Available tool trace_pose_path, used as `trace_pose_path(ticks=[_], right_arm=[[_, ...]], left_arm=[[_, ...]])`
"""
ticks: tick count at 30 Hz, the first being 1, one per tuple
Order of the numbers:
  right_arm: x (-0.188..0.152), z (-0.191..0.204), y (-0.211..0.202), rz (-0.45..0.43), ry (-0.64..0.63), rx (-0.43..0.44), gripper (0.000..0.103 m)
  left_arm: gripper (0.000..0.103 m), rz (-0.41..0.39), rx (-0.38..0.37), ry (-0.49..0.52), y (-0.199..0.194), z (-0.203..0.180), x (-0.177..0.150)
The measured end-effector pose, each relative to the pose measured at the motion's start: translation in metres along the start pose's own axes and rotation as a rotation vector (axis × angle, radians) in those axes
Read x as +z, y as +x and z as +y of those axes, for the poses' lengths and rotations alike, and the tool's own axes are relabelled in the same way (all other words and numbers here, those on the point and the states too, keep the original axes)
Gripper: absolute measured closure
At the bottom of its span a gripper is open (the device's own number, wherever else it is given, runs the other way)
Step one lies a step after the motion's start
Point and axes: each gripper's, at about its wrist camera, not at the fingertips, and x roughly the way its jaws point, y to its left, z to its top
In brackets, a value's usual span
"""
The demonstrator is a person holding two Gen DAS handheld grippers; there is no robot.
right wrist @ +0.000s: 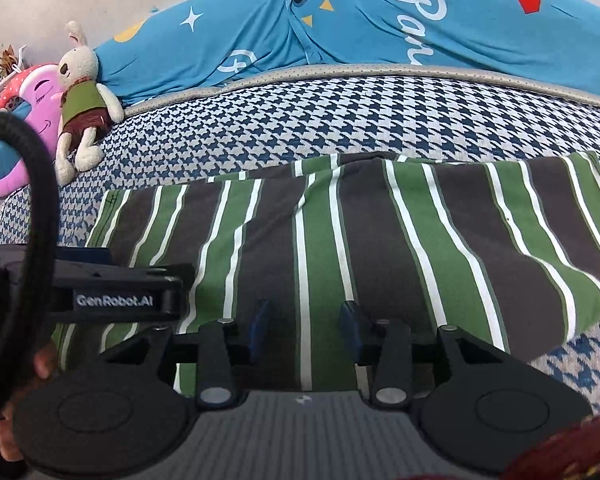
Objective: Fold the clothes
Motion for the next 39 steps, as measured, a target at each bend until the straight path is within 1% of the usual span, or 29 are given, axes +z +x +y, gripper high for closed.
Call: trace_pose_path(ticks=[5,8,13,18,22,28,33,39], right_arm=[[-0.007,0.001,-0.006,0.008,-0.022,-0.016,0.062],[-0.012,0.001,-0.010,0.016,-0.030,-0.019,0.061],[-0.022,-0.003,-0.020,0.022,-0.022,-0.016,0.060],[-0.032,-0.007,-0.030,0.027,-0.025,-0.013,0.059],[-0.039,-0.011,-0.038,0.032,-0.015,-0.006,0.057],[-0.048,-0.022,-0.055,0.021,0.032,0.023,0.056],[-0.048,-0.034,-0.067,0.000,0.052,-0.005,0.056],[-0.040,-0.064,-0.085,-0.035,0.074,-0.052,0.056]], left_arm=[[0.002,0.000,0.020,0.015,0.001,-0.004,-0.016],[0.000,-0.016,0.024,0.008,-0.001,-0.004,-0.022],[0.000,-0.033,0.022,-0.018,-0.006,0.000,-0.032],[0.000,-0.053,0.023,-0.021,-0.012,0.001,-0.041],[0.000,-0.075,0.022,-0.032,-0.019,0.000,-0.050],[0.000,-0.125,0.019,-0.021,-0.029,-0.004,-0.060],[0.000,-0.134,-0.002,-0.034,-0.031,-0.003,-0.060],[0.000,-0.124,-0.014,-0.053,-0.028,-0.003,-0.064]])
